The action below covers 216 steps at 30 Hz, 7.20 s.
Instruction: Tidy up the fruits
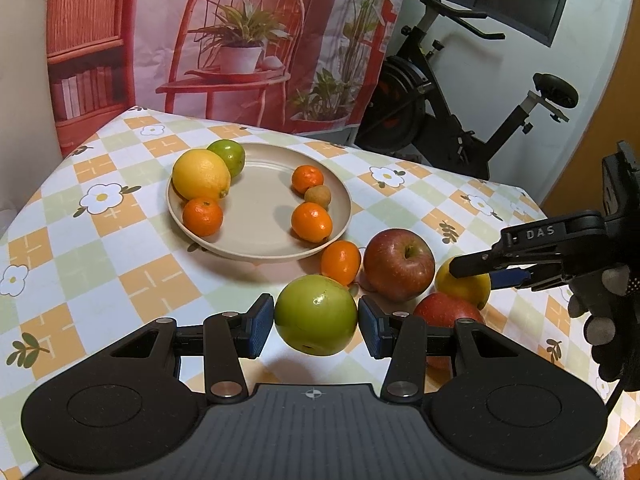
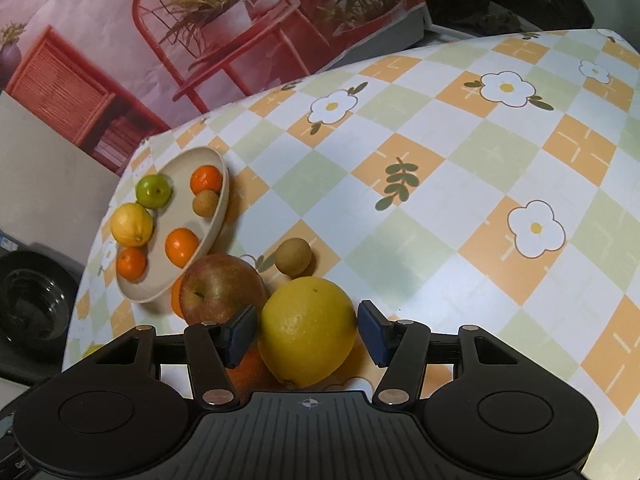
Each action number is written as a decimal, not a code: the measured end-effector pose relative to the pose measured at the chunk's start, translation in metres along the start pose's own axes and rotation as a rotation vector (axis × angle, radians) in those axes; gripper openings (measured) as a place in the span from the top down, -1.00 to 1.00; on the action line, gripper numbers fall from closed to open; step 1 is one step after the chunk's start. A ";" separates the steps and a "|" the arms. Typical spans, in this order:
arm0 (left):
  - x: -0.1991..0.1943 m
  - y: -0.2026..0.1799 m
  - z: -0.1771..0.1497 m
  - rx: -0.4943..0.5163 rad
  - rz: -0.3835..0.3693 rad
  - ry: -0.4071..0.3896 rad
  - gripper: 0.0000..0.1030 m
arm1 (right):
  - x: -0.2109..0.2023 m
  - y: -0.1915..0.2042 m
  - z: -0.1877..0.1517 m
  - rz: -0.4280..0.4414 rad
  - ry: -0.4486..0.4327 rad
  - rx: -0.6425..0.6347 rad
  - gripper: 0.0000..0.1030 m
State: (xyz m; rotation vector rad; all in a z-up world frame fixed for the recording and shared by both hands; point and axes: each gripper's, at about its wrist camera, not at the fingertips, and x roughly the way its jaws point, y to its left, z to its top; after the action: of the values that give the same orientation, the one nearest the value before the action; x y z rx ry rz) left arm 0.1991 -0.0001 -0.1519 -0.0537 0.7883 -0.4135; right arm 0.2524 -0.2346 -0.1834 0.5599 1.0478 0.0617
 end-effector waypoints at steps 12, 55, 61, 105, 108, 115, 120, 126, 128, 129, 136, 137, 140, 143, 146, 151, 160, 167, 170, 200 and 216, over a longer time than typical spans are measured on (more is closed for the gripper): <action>-0.006 0.004 0.003 0.002 0.018 -0.011 0.05 | 0.009 0.011 -0.002 -0.029 0.016 -0.038 -0.01; 0.078 0.048 0.092 0.072 0.073 0.046 0.05 | 0.080 0.137 0.109 0.124 -0.011 -0.517 0.00; 0.090 0.049 0.090 0.085 0.058 0.073 0.05 | 0.108 0.150 0.125 0.141 0.008 -0.527 0.00; 0.069 0.033 0.091 0.044 0.075 0.035 0.05 | 0.073 0.146 0.124 0.141 -0.026 -0.432 0.02; 0.063 0.028 0.088 0.038 0.078 0.033 0.05 | 0.059 0.136 0.116 0.143 -0.035 -0.430 0.02; 0.051 0.012 0.081 0.055 0.076 0.020 0.05 | 0.031 0.110 0.096 0.134 -0.064 -0.411 0.04; 0.048 0.008 0.075 0.058 0.087 0.012 0.05 | 0.015 0.092 0.084 0.113 -0.095 -0.405 0.08; 0.042 0.005 0.069 0.051 0.099 0.015 0.05 | 0.007 0.075 0.072 0.085 -0.103 -0.404 0.08; 0.041 0.004 0.068 0.050 0.099 0.015 0.05 | 0.005 0.070 0.069 0.077 -0.101 -0.402 0.08; 0.040 0.003 0.068 0.051 0.100 0.014 0.05 | 0.005 0.068 0.068 0.072 -0.100 -0.402 0.08; 0.039 0.001 0.066 0.048 0.100 0.016 0.05 | 0.005 0.050 0.062 0.049 -0.090 -0.378 0.08; 0.039 0.001 0.066 0.048 0.101 0.016 0.05 | 0.005 0.046 0.061 0.048 -0.089 -0.372 0.08; 0.040 -0.001 0.065 0.047 0.100 0.016 0.05 | 0.005 0.038 0.058 0.043 -0.090 -0.363 0.08; 0.042 -0.001 0.062 0.045 0.097 0.020 0.05 | 0.006 0.032 0.055 0.033 -0.093 -0.370 0.09; 0.046 -0.002 0.058 0.041 0.094 0.026 0.05 | 0.008 0.025 0.052 0.025 -0.102 -0.383 0.09; 0.050 -0.003 0.055 0.033 0.085 0.039 0.05 | 0.010 0.016 0.051 0.022 -0.101 -0.376 0.15; 0.052 0.005 0.052 0.004 0.075 0.045 0.05 | 0.017 0.013 0.042 0.054 -0.073 -0.405 0.28; 0.052 0.012 0.052 -0.039 0.085 0.047 0.05 | 0.018 0.013 0.039 0.040 -0.073 -0.483 0.40; 0.053 0.010 0.051 -0.026 0.077 0.051 0.05 | 0.020 0.014 0.039 0.047 -0.065 -0.493 0.42; 0.078 -0.014 0.036 0.079 -0.004 0.112 0.05 | 0.043 0.023 0.037 0.097 0.026 -0.455 0.54; 0.089 -0.021 0.034 0.111 -0.002 0.109 0.27 | 0.042 0.021 0.037 0.096 0.024 -0.449 0.54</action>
State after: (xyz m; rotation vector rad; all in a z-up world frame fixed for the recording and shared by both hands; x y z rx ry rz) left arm 0.2717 -0.0573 -0.1841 0.0718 0.8711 -0.4639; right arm 0.3098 -0.2185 -0.1935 0.2003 0.9900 0.3792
